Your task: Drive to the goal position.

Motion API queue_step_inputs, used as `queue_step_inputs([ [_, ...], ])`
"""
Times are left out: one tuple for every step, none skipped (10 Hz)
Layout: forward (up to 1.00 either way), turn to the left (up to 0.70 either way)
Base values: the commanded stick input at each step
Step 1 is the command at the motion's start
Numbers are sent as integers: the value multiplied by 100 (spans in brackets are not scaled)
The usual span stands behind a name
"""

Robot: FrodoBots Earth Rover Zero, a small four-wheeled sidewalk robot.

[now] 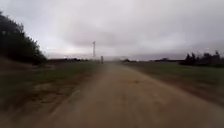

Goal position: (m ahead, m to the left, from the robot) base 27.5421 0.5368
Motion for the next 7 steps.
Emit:
queue_step_inputs([
  [85,-7],
  [85,-1],
  [85,0],
  [85,0],
  [85,0],
  [85,0],
  [85,0],
])
